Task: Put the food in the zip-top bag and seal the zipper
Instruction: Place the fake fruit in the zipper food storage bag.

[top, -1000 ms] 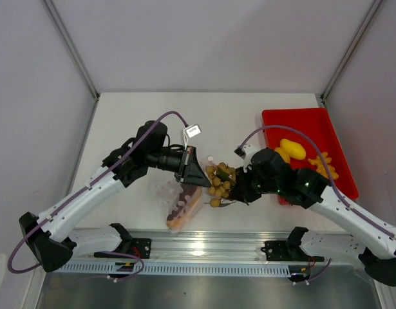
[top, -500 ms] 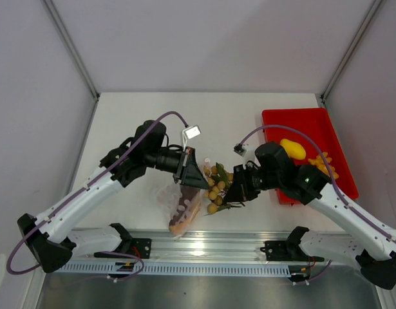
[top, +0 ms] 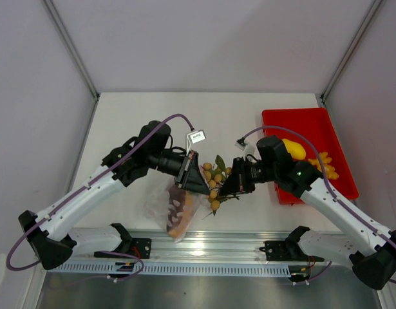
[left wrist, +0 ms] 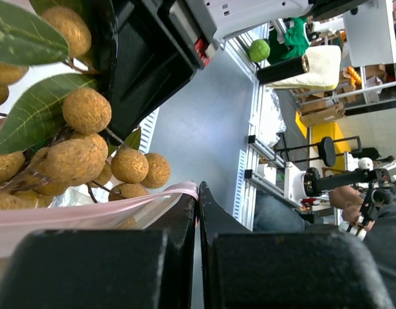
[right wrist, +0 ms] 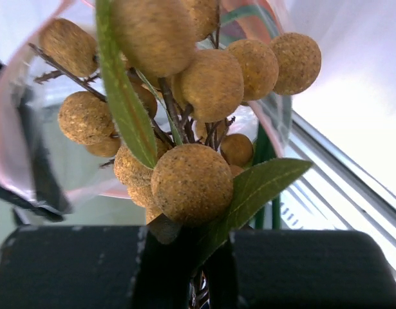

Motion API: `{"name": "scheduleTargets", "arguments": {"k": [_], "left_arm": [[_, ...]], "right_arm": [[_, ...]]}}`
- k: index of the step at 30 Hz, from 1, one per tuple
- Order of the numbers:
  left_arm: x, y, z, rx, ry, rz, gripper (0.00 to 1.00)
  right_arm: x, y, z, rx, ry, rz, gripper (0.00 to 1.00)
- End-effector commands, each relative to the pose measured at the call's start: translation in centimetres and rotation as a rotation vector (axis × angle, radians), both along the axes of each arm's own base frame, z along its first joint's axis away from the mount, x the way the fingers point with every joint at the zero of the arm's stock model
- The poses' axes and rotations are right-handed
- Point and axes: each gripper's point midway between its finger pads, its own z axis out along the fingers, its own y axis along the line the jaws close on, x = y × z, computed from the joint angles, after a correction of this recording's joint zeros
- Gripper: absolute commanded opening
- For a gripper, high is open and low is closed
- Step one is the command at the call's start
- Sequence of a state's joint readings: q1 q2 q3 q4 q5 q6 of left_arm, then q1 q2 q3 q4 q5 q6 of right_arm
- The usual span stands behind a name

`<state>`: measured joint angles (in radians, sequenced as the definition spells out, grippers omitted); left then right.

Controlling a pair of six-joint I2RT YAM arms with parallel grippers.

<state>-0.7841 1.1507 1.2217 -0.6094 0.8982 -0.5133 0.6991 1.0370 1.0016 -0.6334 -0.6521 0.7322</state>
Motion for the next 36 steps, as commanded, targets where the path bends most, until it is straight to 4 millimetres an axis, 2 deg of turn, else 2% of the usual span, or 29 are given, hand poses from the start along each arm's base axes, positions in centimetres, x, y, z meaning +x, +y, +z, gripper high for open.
{"name": "scheduleTargets", "arguments": {"k": [1, 8, 12, 13, 15, 16, 19, 20, 23, 26, 30, 33, 36], "left_arm": [[-0.9, 0.0, 1.7, -0.049, -0.054, -0.064, 0.01], [-0.6, -0.3, 1.2, -0.031, -0.04, -0.065, 0.01], [-0.6, -0.7, 1.9, -0.056, -0.018, -0.059, 0.01], [-0.5, -0.8, 2.1, -0.062, -0.008, -0.049, 0.01], [0.0, -1.3, 3.2, -0.094, -0.001, -0.017, 0.01], [0.3, -1.5, 3.5, -0.1, 0.004, -0.004, 0.01], [0.8, -2.1, 5.1, -0.145, 0.008, 0.02, 0.01], [0.9, -2.2, 5.4, -0.15, 0.011, 0.025, 0.01], [1.0, -2.6, 6.3, -0.162, 0.013, 0.004, 0.01], [0.4, -2.6, 6.9, -0.188, 0.01, -0.049, 0.01], [-0.2, -2.2, 6.7, -0.18, -0.008, -0.088, 0.01], [-0.4, -1.9, 5.8, -0.158, -0.006, -0.088, 0.01], [0.5, -1.3, 4.3, -0.082, -0.03, -0.001, 0.01]], "right_arm": [[0.4, 0.8, 2.7, 0.114, 0.017, -0.007, 0.0], [1.9, -0.1, 3.8, 0.135, 0.02, -0.096, 0.0], [2.3, -0.1, 4.0, 0.103, -0.039, -0.109, 0.0], [1.5, 0.7, 4.5, 0.103, -0.067, -0.068, 0.0], [0.7, 1.4, 4.0, 0.049, -0.133, -0.015, 0.0], [-0.9, 2.7, 4.3, 0.04, -0.164, 0.062, 0.0], [-2.8, 4.0, 4.1, 0.008, -0.312, 0.162, 0.0], [-4.6, 4.6, 4.3, 0.023, -0.357, 0.23, 0.0], [-5.7, 4.6, 3.3, -0.027, -0.474, 0.3, 0.0], [-6.1, 4.2, 1.8, -0.077, -0.498, 0.366, 0.0], [-6.4, 3.9, 0.2, -0.112, -0.516, 0.428, 0.0], [-6.4, 3.8, 0.4, -0.089, -0.547, 0.433, 0.0], [-6.6, 3.0, 1.8, -0.043, -0.584, 0.402, 0.0]]}}
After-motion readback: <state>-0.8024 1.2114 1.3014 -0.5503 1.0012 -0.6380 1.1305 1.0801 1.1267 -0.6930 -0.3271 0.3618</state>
